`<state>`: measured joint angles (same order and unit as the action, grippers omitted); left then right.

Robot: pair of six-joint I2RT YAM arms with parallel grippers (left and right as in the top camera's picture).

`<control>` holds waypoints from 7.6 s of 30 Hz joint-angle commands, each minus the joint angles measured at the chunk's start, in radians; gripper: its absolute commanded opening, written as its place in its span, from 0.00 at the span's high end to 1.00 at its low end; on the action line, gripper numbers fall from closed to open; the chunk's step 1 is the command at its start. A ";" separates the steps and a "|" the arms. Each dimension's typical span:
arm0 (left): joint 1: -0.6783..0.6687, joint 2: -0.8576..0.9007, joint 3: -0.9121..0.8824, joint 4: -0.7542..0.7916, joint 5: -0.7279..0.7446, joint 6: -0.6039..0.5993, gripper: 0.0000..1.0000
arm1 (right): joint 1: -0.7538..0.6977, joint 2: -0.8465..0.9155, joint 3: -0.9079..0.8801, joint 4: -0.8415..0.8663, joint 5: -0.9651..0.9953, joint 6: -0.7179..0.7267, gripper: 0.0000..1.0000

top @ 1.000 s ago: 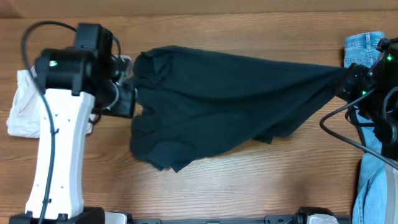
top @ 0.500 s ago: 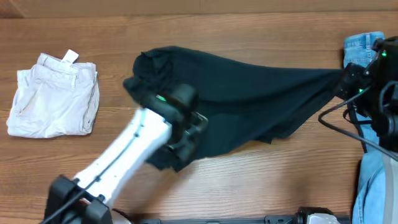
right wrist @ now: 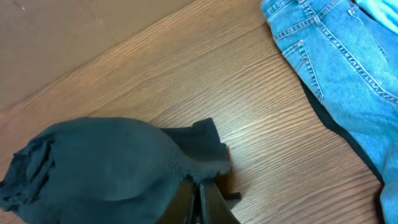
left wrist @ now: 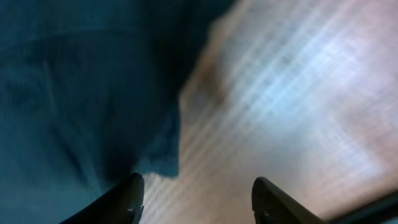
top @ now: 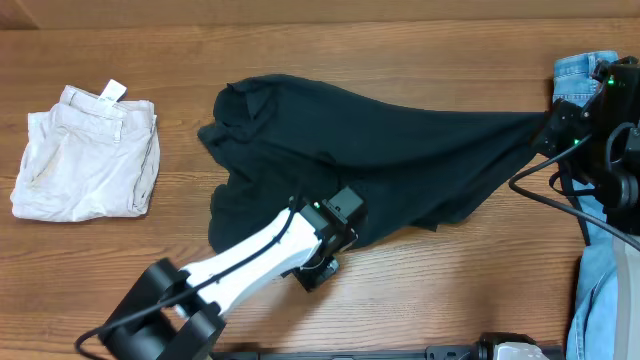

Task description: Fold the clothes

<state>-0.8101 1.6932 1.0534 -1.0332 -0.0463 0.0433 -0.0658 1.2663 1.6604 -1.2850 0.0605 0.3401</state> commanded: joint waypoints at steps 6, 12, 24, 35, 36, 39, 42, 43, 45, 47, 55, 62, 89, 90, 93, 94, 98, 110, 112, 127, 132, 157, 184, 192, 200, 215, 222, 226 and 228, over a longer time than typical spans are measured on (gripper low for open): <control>0.106 0.158 -0.006 0.025 0.018 -0.024 0.44 | -0.010 -0.007 0.023 0.000 0.017 0.005 0.96; 0.113 0.164 -0.006 0.038 0.020 -0.021 0.45 | -0.010 -0.007 0.023 0.000 0.017 0.005 0.96; 0.112 0.157 0.017 -0.010 -0.010 -0.108 0.63 | -0.010 -0.007 0.023 0.000 0.017 0.005 0.96; 0.056 0.117 0.034 -0.032 -0.003 -0.120 0.54 | -0.010 -0.007 0.023 0.000 0.017 0.005 0.96; 0.056 0.117 0.030 -0.028 0.010 -0.122 0.59 | -0.010 -0.007 0.023 0.000 0.017 0.005 0.96; 0.056 0.117 0.023 -0.024 0.024 -0.122 0.64 | -0.010 -0.007 0.023 0.000 0.017 0.005 0.96; 0.055 0.117 0.017 -0.024 0.024 -0.118 0.61 | -0.010 -0.007 0.023 0.000 0.017 0.005 0.96; 0.055 0.117 0.014 -0.024 0.020 -0.117 0.61 | -0.010 -0.007 0.023 0.000 0.017 0.005 0.96; 0.055 0.117 0.005 -0.016 0.020 -0.109 0.59 | -0.010 -0.007 0.023 0.000 0.017 0.005 0.96; 0.056 0.117 -0.011 0.004 0.003 -0.110 0.49 | -0.010 -0.007 0.023 0.000 0.017 0.005 0.96; 0.134 0.117 -0.071 0.108 -0.010 -0.098 0.55 | -0.010 -0.007 0.023 -0.001 0.017 0.005 0.96; 0.135 0.117 -0.070 0.106 0.056 -0.075 0.96 | -0.010 -0.007 0.023 -0.003 0.017 0.005 0.96; 0.576 -0.291 0.698 -0.656 -0.334 -0.293 0.96 | -0.010 0.072 0.021 -0.055 0.014 0.009 0.96; 0.575 -0.292 0.719 -0.657 -0.348 -0.312 0.96 | -0.009 0.072 0.021 -0.056 0.014 0.003 0.96; 0.576 -0.295 0.788 -0.655 -0.355 -0.337 0.96 | -0.009 0.071 0.021 -0.056 0.013 0.003 0.96; 0.576 -0.295 0.816 -0.655 -0.356 -0.336 0.96 | -0.009 0.071 0.021 -0.057 0.013 0.003 0.96; 0.576 -0.295 0.914 -0.656 -0.356 -0.327 0.96 | -0.009 0.071 0.021 -0.053 0.011 0.004 0.96; 0.576 -0.302 0.966 -0.656 -0.391 -0.283 0.96 | -0.009 0.066 0.023 -0.238 -0.097 -0.004 0.96; 0.576 -0.302 0.966 -0.656 -0.391 -0.282 0.96 | -0.008 0.066 0.022 -0.262 -0.116 -0.004 0.96; 0.576 -0.293 0.965 -0.656 -0.391 -0.274 0.96 | -0.008 0.096 -0.219 -0.172 -0.215 -0.003 0.96; 0.576 -0.279 0.964 -0.656 -0.379 -0.274 0.96 | -0.008 0.137 -0.344 -0.082 -0.248 -0.010 0.93; 0.574 -0.163 0.964 -0.648 -0.320 -0.256 0.96 | -0.008 0.186 -0.364 0.174 -0.414 -0.138 0.90; 0.574 -0.163 0.964 -0.642 -0.319 -0.249 0.96 | 0.031 0.468 -0.599 0.414 -0.631 -0.192 0.54; 0.574 -0.163 0.964 -0.642 -0.319 -0.249 0.96 | 0.071 0.533 -0.612 0.632 -0.529 -0.076 0.51; 0.574 -0.163 0.964 -0.642 -0.319 -0.249 0.96 | 0.071 0.543 -0.612 0.742 -0.451 -0.029 0.58; 0.574 -0.163 0.964 -0.647 -0.319 -0.246 0.96 | 0.101 0.589 -0.585 0.790 -0.552 -0.025 0.94; 0.574 -0.163 0.964 -0.649 -0.320 -0.230 0.96 | 0.068 0.352 -0.572 0.731 -0.551 -0.033 0.96; 0.575 -0.163 0.964 -0.649 -0.323 -0.230 0.96 | 0.039 0.151 -0.569 0.700 -0.518 -0.032 0.96; 0.575 -0.163 0.964 -0.647 -0.327 -0.230 0.96 | 0.020 0.035 -0.561 0.675 -0.445 -0.032 0.96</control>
<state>-0.2413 1.5330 1.9945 -1.6833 -0.3672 -0.2028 -0.0185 1.4521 1.0607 -0.5930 -0.4633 0.3141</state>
